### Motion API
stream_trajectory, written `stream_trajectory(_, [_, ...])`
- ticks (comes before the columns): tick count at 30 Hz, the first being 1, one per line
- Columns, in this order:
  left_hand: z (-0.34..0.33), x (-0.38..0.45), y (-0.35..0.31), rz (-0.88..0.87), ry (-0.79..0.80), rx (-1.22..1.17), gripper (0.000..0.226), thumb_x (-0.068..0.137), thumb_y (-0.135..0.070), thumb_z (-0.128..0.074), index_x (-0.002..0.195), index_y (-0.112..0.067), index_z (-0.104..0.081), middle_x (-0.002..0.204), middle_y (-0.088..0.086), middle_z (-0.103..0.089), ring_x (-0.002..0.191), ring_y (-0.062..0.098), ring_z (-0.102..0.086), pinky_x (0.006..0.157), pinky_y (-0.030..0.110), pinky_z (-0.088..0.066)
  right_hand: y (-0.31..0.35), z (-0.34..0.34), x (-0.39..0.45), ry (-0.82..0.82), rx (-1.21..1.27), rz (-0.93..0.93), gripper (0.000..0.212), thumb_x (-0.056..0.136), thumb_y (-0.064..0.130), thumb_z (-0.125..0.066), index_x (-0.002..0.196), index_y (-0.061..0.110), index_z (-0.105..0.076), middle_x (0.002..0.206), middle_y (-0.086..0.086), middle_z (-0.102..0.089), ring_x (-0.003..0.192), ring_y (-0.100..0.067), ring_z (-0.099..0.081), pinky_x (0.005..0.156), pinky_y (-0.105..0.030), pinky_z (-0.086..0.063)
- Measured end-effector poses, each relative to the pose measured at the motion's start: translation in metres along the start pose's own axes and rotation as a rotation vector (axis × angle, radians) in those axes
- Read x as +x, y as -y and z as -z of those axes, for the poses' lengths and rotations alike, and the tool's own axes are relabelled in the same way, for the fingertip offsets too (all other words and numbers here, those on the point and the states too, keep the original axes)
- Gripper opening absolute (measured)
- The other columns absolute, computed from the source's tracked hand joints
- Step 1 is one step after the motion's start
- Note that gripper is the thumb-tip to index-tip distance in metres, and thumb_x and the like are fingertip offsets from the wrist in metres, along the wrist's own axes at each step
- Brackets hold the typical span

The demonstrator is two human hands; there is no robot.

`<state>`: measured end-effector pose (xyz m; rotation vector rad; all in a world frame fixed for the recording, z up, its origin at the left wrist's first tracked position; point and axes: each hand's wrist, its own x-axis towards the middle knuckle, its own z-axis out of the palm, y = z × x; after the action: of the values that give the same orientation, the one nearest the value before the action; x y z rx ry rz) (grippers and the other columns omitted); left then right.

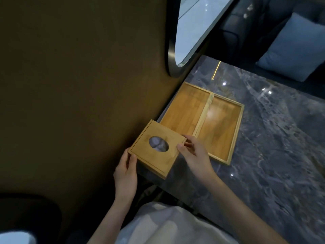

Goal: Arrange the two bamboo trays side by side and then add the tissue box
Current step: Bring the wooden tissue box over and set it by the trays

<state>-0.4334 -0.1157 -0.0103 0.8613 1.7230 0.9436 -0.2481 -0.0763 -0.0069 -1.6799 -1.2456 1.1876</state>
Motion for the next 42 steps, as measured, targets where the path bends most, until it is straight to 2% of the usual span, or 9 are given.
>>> stream_trajectory(2, [-0.001, 0.001, 0.004, 0.015, -0.022, -0.002, 0.034, 0.094, -0.033, -0.038, 0.126, -0.031, -0.049, 0.126, -0.003, -0.059, 0.12, 0.016, -0.052, 0.108, 0.048, -0.038, -0.001, -0.003, 0.001, 0.027, -0.024, -0.011, 0.039, 0.088, 0.026, -0.056, 0.125, 0.017, -0.048, 0.099, 0.02, -0.05, 0.093, 0.001, -0.053, 0.071, -0.009, -0.041])
stream_trajectory(11, [-0.006, 0.005, 0.011, 0.081, -0.048, -0.016, 0.038, 0.094, -0.027, -0.04, 0.131, -0.022, -0.047, 0.131, 0.003, -0.056, 0.123, 0.019, -0.049, 0.108, 0.046, -0.038, -0.013, -0.009, 0.012, 0.101, -0.079, -0.048, 0.037, 0.089, 0.024, -0.054, 0.125, 0.017, -0.048, 0.098, 0.017, -0.055, 0.09, 0.005, -0.053, 0.066, 0.0, -0.043])
stream_trajectory(14, [-0.008, 0.008, 0.013, 0.093, -0.056, -0.01, 0.04, 0.094, -0.028, -0.04, 0.134, -0.021, -0.043, 0.135, 0.003, -0.053, 0.126, 0.02, -0.047, 0.11, 0.046, -0.037, -0.016, -0.011, 0.015, 0.1, -0.068, -0.051, 0.04, 0.089, 0.023, -0.055, 0.127, 0.015, -0.048, 0.112, 0.005, -0.058, 0.099, -0.003, -0.056, 0.07, -0.005, -0.044])
stream_trajectory(19, [-0.011, 0.015, 0.014, 0.134, -0.087, -0.026, 0.045, 0.093, -0.031, -0.043, 0.135, -0.018, -0.042, 0.134, 0.006, -0.054, 0.125, 0.022, -0.049, 0.109, 0.047, -0.037, -0.013, -0.013, 0.023, 0.094, -0.03, -0.054, 0.038, 0.09, 0.02, -0.054, 0.127, 0.014, -0.047, 0.111, 0.003, -0.057, 0.096, -0.002, -0.055, 0.072, -0.01, -0.044])
stream_trajectory(22, [-0.013, 0.016, 0.014, 0.138, -0.115, -0.025, 0.041, 0.093, -0.031, -0.044, 0.129, -0.012, -0.05, 0.125, 0.008, -0.061, 0.118, 0.022, -0.054, 0.107, 0.046, -0.04, -0.011, -0.015, 0.026, 0.097, -0.016, -0.043, 0.037, 0.09, 0.021, -0.053, 0.126, 0.014, -0.048, 0.11, 0.004, -0.058, 0.091, 0.003, -0.054, 0.074, -0.013, -0.045])
stream_trajectory(28, [-0.016, 0.025, 0.005, 0.156, -0.18, -0.105, 0.036, 0.092, -0.029, -0.045, 0.117, -0.007, -0.06, 0.106, 0.005, -0.065, 0.11, 0.024, -0.058, 0.104, 0.045, -0.043, -0.009, -0.016, 0.032, 0.089, -0.008, -0.066, 0.036, 0.089, 0.023, -0.054, 0.124, 0.015, -0.049, 0.118, -0.001, -0.059, 0.108, -0.013, -0.054, 0.086, -0.022, -0.043])
stream_trajectory(34, [-0.015, 0.031, 0.003, 0.139, -0.167, -0.102, 0.032, 0.093, -0.028, -0.043, 0.108, -0.009, -0.064, 0.084, -0.009, -0.06, 0.1, 0.019, -0.059, 0.102, 0.045, -0.044, -0.008, -0.018, 0.034, 0.078, -0.02, -0.046, 0.034, 0.089, 0.023, -0.055, 0.121, 0.016, -0.05, 0.111, 0.005, -0.058, 0.094, -0.003, -0.054, 0.072, -0.012, -0.042])
stream_trajectory(37, [-0.015, 0.031, 0.001, 0.14, -0.153, -0.024, 0.035, 0.094, -0.029, -0.04, 0.107, -0.007, -0.064, 0.078, -0.012, -0.057, 0.092, 0.017, -0.057, 0.099, 0.045, -0.046, -0.007, -0.018, 0.034, 0.088, -0.011, -0.061, 0.034, 0.089, 0.023, -0.054, 0.122, 0.016, -0.049, 0.108, 0.007, -0.056, 0.092, -0.001, -0.053, 0.069, -0.013, -0.042])
stream_trajectory(42, [-0.005, 0.037, -0.007, 0.147, -0.066, 0.286, 0.037, 0.095, -0.03, -0.036, 0.074, -0.012, -0.061, 0.081, 0.008, -0.066, 0.082, 0.023, -0.065, 0.082, 0.039, -0.053, -0.005, -0.016, 0.035, 0.116, -0.014, -0.073, 0.033, 0.09, 0.025, -0.053, 0.121, 0.017, -0.049, 0.106, 0.01, -0.054, 0.097, -0.005, -0.051, 0.073, -0.015, -0.042])
